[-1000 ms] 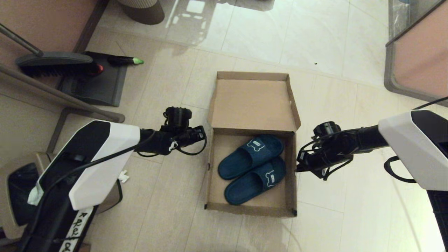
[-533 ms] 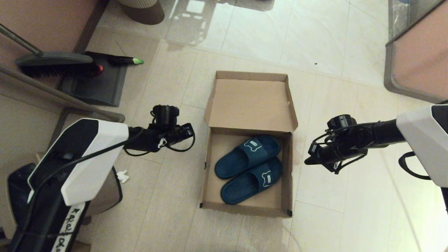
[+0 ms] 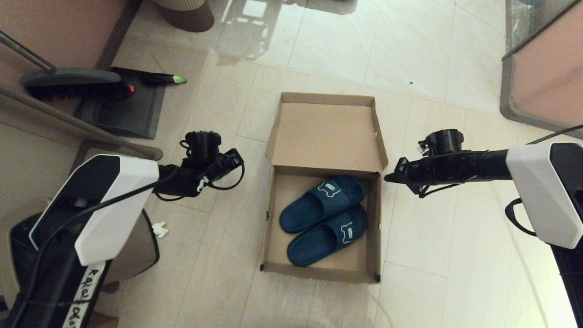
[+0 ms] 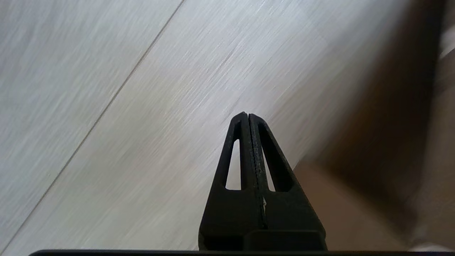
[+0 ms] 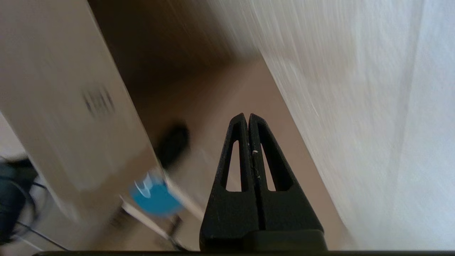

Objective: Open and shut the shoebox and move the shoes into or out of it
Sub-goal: Close the shoe box

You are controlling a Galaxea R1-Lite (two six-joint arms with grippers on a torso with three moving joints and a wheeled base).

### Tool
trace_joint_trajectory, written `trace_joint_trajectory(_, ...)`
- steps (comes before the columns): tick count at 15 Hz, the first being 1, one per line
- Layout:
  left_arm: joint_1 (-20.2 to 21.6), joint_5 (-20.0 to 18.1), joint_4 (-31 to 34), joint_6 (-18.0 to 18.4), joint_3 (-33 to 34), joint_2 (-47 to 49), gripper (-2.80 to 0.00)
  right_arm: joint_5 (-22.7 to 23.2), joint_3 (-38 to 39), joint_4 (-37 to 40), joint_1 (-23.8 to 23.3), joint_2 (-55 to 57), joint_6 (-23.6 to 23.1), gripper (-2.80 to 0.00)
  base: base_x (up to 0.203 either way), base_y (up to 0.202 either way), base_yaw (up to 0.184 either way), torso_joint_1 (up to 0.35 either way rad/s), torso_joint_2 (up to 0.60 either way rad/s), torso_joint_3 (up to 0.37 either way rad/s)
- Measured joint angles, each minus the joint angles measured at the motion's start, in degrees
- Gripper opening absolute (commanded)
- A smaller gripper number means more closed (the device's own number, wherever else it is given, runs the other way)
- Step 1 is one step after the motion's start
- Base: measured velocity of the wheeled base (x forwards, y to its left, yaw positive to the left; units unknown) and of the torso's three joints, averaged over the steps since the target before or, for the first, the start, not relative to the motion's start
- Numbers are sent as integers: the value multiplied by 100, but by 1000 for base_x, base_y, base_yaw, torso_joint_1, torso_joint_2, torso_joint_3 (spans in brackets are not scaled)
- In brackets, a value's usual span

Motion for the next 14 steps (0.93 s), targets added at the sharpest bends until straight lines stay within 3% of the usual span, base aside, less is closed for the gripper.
trace_joint_trajectory(4, -74, 235, -1428, -145, 5, 309, -280, 15, -36, -774, 88, 159, 1426, -280, 0, 0, 0, 0, 0, 0)
trace_joint_trajectory(6, -195, 214, -1491, -528, 9, 387, -280, 8, -41, -1065, 105, 177, 2166, -280, 0, 0, 0, 0, 0, 0)
trace_joint_trajectory(10, -417, 118, -1478, -1507, 5, 432, -280, 7, -22, -1109, 330, 161, 2374, -280, 0, 0, 0, 0, 0, 0)
trace_joint_trajectory(14, -627, -182, -1505, -2062, -2, 450, -280, 0, -22, -1108, 508, 161, 2389, -280, 0, 0, 0, 0, 0, 0)
